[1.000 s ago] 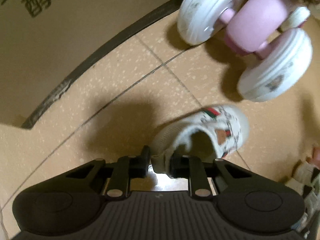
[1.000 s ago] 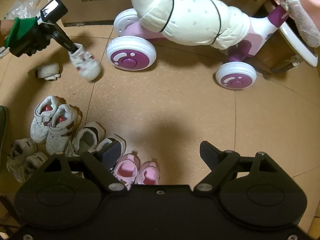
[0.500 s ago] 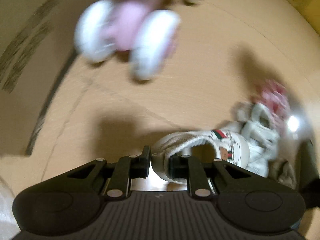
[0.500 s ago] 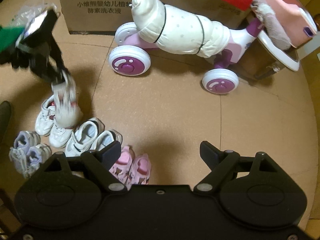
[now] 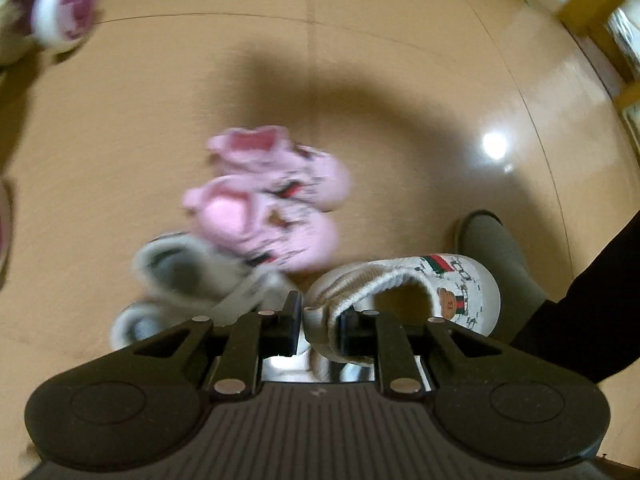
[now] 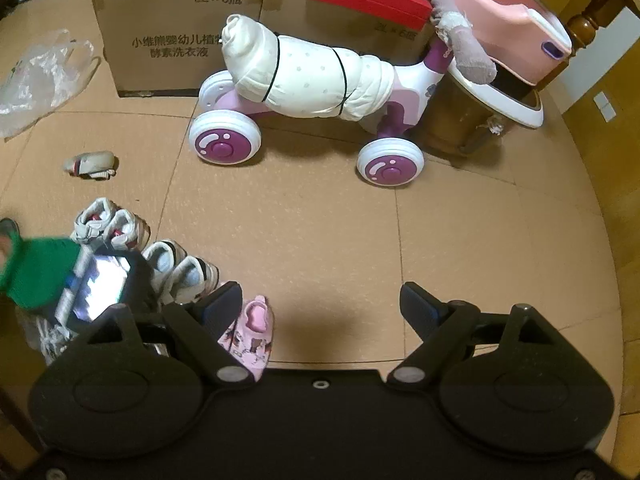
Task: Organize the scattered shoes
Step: 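Lift and carry the white sock shoe with the left tool to the row, then lower the white sock shoe beside the pink sock shoes and open the left tool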
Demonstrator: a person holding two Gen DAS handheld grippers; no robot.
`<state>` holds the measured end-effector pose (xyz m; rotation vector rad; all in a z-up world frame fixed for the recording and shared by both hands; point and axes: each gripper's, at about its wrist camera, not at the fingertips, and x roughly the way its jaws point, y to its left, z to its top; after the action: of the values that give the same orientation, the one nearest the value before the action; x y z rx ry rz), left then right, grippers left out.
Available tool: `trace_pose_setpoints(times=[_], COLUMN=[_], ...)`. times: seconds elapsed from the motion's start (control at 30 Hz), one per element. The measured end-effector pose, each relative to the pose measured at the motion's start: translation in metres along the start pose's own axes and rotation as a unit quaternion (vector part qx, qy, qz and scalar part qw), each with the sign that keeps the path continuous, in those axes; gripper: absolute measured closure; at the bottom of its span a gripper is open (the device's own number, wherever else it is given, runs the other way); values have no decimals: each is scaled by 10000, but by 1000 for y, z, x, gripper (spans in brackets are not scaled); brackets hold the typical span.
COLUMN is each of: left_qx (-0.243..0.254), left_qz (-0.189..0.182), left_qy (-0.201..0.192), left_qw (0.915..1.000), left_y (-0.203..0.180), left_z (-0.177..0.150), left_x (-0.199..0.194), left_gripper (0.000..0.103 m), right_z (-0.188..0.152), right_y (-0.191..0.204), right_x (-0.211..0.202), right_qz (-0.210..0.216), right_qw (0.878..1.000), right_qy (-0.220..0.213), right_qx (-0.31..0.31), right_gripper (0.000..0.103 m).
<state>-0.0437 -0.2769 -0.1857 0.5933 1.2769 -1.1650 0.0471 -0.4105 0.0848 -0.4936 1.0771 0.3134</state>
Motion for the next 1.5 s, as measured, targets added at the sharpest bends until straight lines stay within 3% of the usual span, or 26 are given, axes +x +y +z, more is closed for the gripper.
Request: trace_pose_setpoints(times=[0.13,0.3,0.43,0.67,1.03,1.2,1.23,1.27,1.3,1.5], left_qx=[400,497,368,637,616,528,511,493,475,300], left_qz=[9,-135,-136,-76,-241,-208,-202,-195,-188,-177], left_qy=[249,439,407,414,457,327,300,274,248,19], left_qw=[9989,9977,9984,9971,9968,9979,9980,9982,9984,9994], left_y=[-20,-31,-34,-46,-41,-39,-39,-38,-38,-32], left_z=[10,17,22,41,58,52,51,50,48,35], left_x=[31,60,75,96,112,98,96,93,90,63], left_gripper=[86,86,86,86,86,84,76,53,48,46], right_z=[-1,-1,-2,-3,5,10,12,13,14,23], right_y=[-4,-6,-6,-8,-4,0,1,2,3,9], right_x=[0,1,0,3,9,11,11,11,11,13], right_qz=[-51,-99,-123,-106,-66,-36,-30,-24,-18,40], right_qw=[10000,9999,9999,9999,9998,9997,9997,9997,9997,9995], right_qy=[2,9,13,47,71,57,54,51,48,11], right_qx=[-19,-43,-74,-69,-163,-218,-229,-240,-251,-315], right_gripper=[16,16,16,16,16,16,16,16,16,16])
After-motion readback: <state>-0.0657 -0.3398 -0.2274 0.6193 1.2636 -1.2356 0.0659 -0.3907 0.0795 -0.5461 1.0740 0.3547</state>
